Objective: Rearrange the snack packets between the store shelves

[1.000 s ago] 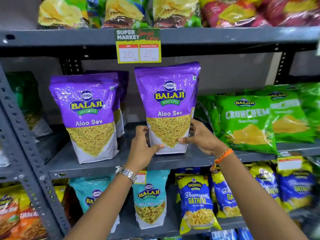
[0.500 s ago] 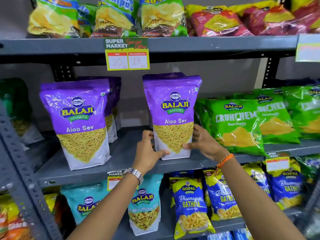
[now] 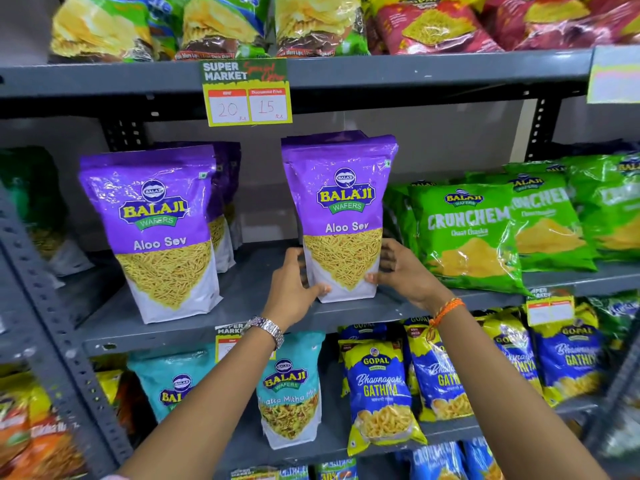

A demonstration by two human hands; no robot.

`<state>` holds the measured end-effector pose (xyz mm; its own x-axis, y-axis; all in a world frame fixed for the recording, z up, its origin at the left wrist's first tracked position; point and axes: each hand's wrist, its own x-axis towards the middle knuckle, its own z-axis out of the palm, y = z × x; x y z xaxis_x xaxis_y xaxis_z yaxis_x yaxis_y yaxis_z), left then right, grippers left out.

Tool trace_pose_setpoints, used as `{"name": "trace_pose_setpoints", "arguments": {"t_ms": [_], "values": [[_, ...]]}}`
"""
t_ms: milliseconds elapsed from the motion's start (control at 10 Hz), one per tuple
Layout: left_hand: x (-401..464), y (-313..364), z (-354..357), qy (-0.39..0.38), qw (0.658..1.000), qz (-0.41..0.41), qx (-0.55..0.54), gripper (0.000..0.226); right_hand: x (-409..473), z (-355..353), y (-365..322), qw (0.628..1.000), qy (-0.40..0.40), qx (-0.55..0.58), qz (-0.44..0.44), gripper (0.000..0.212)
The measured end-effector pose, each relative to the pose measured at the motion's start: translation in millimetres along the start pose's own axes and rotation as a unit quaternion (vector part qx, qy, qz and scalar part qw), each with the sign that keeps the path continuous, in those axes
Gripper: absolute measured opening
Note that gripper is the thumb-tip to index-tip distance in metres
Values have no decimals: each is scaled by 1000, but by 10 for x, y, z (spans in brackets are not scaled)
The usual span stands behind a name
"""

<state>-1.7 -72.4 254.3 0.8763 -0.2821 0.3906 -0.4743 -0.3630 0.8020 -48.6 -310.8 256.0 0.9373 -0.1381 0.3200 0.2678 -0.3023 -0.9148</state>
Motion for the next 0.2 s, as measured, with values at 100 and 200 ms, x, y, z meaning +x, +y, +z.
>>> {"name": "trace_pose_setpoints", "arguments": {"t_ms": [100, 200], "values": [[-30, 18, -13, -9, 1000, -8, -5, 72, -37, 26, -34, 1000, 5, -12, -1, 66], [-78, 66, -3, 4, 1000, 10, 0, 77, -33, 40, -50, 1000, 20, -10, 2, 79]]}}
